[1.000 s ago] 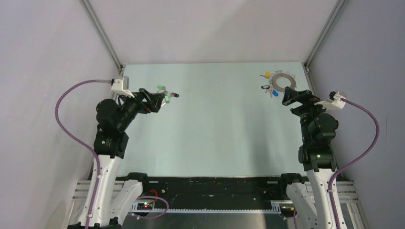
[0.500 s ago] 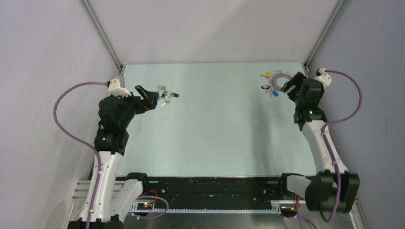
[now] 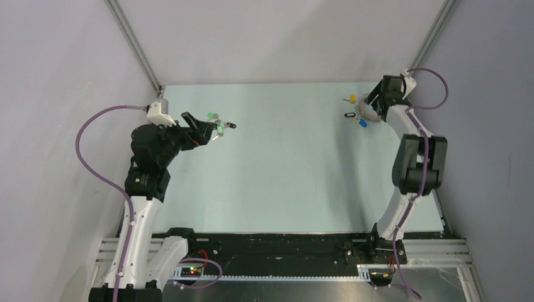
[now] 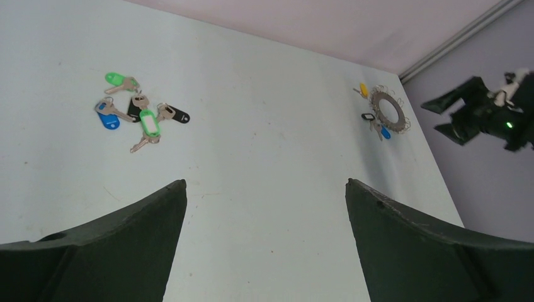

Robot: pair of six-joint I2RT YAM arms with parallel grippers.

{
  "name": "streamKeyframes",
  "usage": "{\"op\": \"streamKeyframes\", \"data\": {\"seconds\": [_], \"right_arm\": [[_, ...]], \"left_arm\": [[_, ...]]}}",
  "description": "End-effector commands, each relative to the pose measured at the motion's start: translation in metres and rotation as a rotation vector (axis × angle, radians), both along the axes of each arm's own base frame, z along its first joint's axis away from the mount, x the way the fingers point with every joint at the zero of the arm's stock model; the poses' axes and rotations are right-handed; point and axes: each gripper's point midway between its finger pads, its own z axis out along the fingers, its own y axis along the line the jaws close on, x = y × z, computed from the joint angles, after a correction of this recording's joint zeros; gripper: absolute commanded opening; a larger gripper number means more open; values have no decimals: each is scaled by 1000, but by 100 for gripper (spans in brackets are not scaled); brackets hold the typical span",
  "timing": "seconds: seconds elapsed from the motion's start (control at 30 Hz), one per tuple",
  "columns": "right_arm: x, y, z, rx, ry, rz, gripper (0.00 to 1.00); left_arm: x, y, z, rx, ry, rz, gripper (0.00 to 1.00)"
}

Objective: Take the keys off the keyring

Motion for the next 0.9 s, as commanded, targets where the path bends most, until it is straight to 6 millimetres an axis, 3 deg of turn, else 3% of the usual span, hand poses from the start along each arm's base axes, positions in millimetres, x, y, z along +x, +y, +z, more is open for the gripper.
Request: {"op": "streamKeyframes", "data": {"seconds": [0.0,0.13,0.17,0.2,0.23,0.27,0.3,0.33,0.37,0.4,0.6,0.73,0.87], "right_arm": [[29,-3,-17,30,101,-19,82],[49,-2,-63,66,215,-31,80],[59,-3,-56,58,194,-34,80],[59,-5,-68,38,223,-45,78],[68,-8,-60,25,199,-48,77],[69,-11,-73,18,224,-52,73],[77,-13,-66,18,204,-55,72],[75,-15,-82,32,240,-59,69],[83,-16,-73,39,218,-58,68],[86,-17,-77,47,236,-55,68],[88,-3,-89,175,283,16,75],[75,-7,-100,255,342,-27,75],[71,12,-114,350,362,-19,75]], "left_arm": [[-2,-12,25,-30,-49,-65,98],[-3,-11,26,-21,-59,-63,98],[-3,-10,26,-20,-59,-58,98],[-3,-10,27,-17,-63,-57,98],[-4,-9,27,-16,-65,-54,98],[-4,-9,27,-15,-65,-53,98],[-4,-9,27,-15,-65,-51,98],[-4,-8,27,-14,-65,-51,98],[-4,-8,28,-14,-68,-50,98],[-4,-8,28,-13,-69,-50,98],[-2,-8,28,-12,-66,-50,98],[-2,-7,28,-11,-66,-46,98],[-3,-7,29,-11,-69,-45,98]]}}
